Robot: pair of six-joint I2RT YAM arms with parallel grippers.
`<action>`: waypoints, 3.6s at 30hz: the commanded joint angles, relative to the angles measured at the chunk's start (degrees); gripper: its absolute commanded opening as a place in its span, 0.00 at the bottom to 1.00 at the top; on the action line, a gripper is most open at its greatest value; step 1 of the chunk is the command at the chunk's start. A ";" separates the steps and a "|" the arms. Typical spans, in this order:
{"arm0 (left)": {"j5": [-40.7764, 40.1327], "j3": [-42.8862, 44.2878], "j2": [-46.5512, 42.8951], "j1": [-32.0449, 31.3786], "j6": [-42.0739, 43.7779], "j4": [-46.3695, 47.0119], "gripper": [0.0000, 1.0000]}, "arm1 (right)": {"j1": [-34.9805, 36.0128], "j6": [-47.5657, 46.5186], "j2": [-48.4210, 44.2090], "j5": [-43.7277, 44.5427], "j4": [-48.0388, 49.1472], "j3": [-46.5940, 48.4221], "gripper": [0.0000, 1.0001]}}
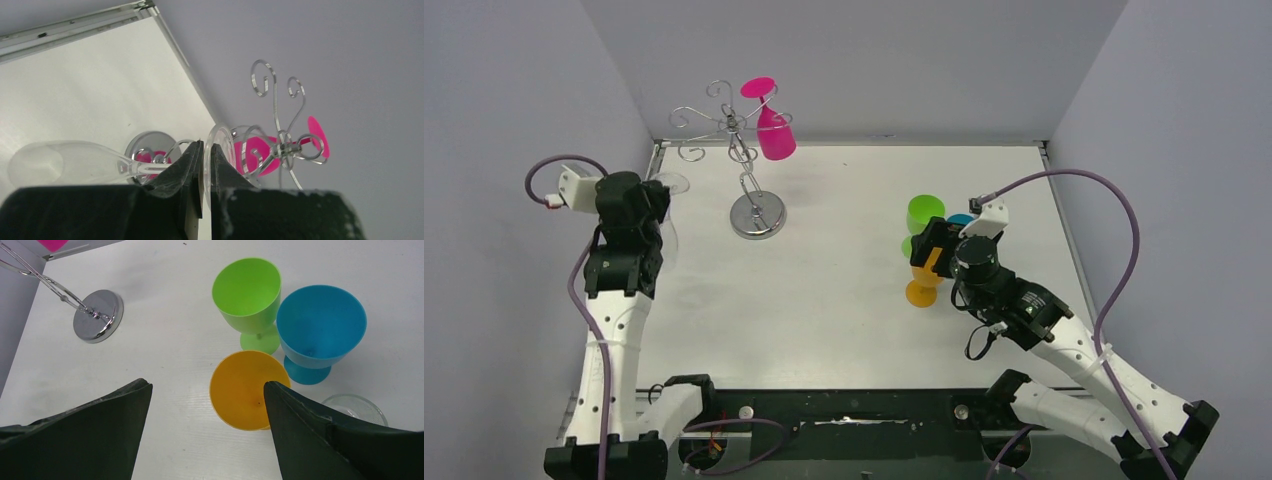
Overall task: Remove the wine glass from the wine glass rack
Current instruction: Place the wine glass at the center of the board.
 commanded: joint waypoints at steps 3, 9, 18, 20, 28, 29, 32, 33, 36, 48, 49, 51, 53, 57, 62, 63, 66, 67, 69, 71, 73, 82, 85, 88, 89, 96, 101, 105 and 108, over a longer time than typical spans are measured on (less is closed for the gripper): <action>-10.17 -8.23 -9.78 -2.05 -3.41 -5.44 0.00 | -0.57 -0.44 1.61 -0.47 4.44 0.81 0.85; -4.71 -8.42 -10.77 -5.44 3.67 -2.94 0.00 | -0.73 -1.11 4.62 -2.29 5.25 2.47 0.85; 37.62 -28.03 -15.38 -10.05 10.11 23.38 0.00 | -0.77 -2.70 6.61 -8.19 11.14 1.57 0.85; 45.75 -30.58 -14.86 -11.03 9.76 28.79 0.00 | -0.91 -3.82 7.37 -11.55 12.86 1.70 0.85; 67.20 -33.93 -9.90 -14.50 11.19 47.00 0.00 | -5.07 -1.86 13.17 -36.03 23.37 1.91 0.78; 67.82 -33.24 -9.07 -15.34 11.98 47.26 0.00 | -5.89 -0.77 14.23 -39.88 24.99 2.03 0.76; 68.26 -32.90 -8.34 -16.53 13.84 48.97 0.00 | -7.27 2.22 17.10 -50.19 30.75 2.29 0.70; 68.50 -33.17 -8.16 -16.86 13.94 50.50 0.00 | -7.35 2.93 18.01 -52.84 32.41 2.46 0.68; 68.21 -33.55 -7.63 -17.68 13.99 53.29 0.00 | -7.32 4.65 20.74 -60.01 36.38 3.84 0.62; 65.77 -34.66 -6.42 -19.12 14.17 58.80 0.00 | -4.45 5.62 29.78 -70.13 36.97 10.74 0.49; 65.81 -34.85 -6.39 -19.29 14.26 58.92 0.00 | -4.40 5.85 30.11 -70.04 37.06 10.73 0.48; 66.10 -35.19 -6.34 -19.45 14.75 59.02 0.00 | -4.16 7.08 30.64 -70.28 38.33 10.26 0.45; 65.83 -35.75 -6.49 -19.59 14.98 59.09 0.00 | -3.96 8.95 30.76 -71.76 41.30 9.47 0.44; 65.91 -36.58 -6.56 -20.08 14.44 61.34 0.00 | -3.56 9.09 30.94 -70.96 42.25 9.01 0.22; 64.96 -36.17 -7.10 -20.12 15.14 59.35 0.00 | -3.67 8.89 29.57 -67.38 42.91 6.96 0.00; 64.73 -36.06 -7.23 -20.08 15.60 58.22 0.06 | -3.67 8.71 29.05 -66.67 42.97 6.51 0.00; 64.28 -34.89 -7.41 -20.16 17.71 52.14 0.19 | -3.58 7.24 27.42 -64.21 42.28 5.85 0.00; 64.09 -33.57 -7.53 -20.11 18.81 47.19 0.24 | -3.57 6.85 26.93 -63.74 42.29 5.66 0.00; 63.67 -32.17 -7.76 -20.04 22.29 39.00 0.30 | -3.50 6.16 26.08 -62.87 42.23 5.22 0.00; 65.17 -32.12 -7.83 -20.08 22.20 37.28 0.33 | -3.49 5.33 25.24 -62.23 42.11 4.85 0.00; 68.51 -32.99 -7.64 -20.18 19.25 41.43 0.37 | -3.49 4.76 24.68 -62.32 42.58 4.44 0.00; 74.00 -32.12 -1.21 -21.86 10.15 55.34 0.40 | -2.95 3.39 23.71 -64.14 43.31 4.19 0.00; 75.23 -30.13 0.96 -24.12 11.11 54.91 0.40 | -2.69 2.73 23.24 -63.54 42.88 4.13 0.00; 75.49 -29.20 2.28 -25.93 12.87 52.46 0.39 | -2.53 2.18 22.61 -62.68 42.93 3.77 0.00; 75.46 -29.17 2.43 -26.29 12.98 52.31 0.37 | -2.50 2.00 22.40 -62.51 43.01 3.63 0.00; 72.36 -29.70 1.06 -26.45 15.04 52.20 0.00 | -2.39 1.33 22.05 -63.05 43.04 3.22 0.04; 71.05 -31.61 -3.20 -26.68 23.86 53.33 0.00 | -2.52 -0.03 20.41 -59.09 40.67 3.01 0.43; 73.76 -37.44 -9.40 -26.97 34.39 57.55 0.00 | -3.00 -4.55 17.64 -52.11 35.53 2.89 0.59; 78.02 -39.90 -12.77 -27.06 44.94 55.16 0.00 | -3.99 -6.82 14.84 -47.10 34.40 2.34 0.63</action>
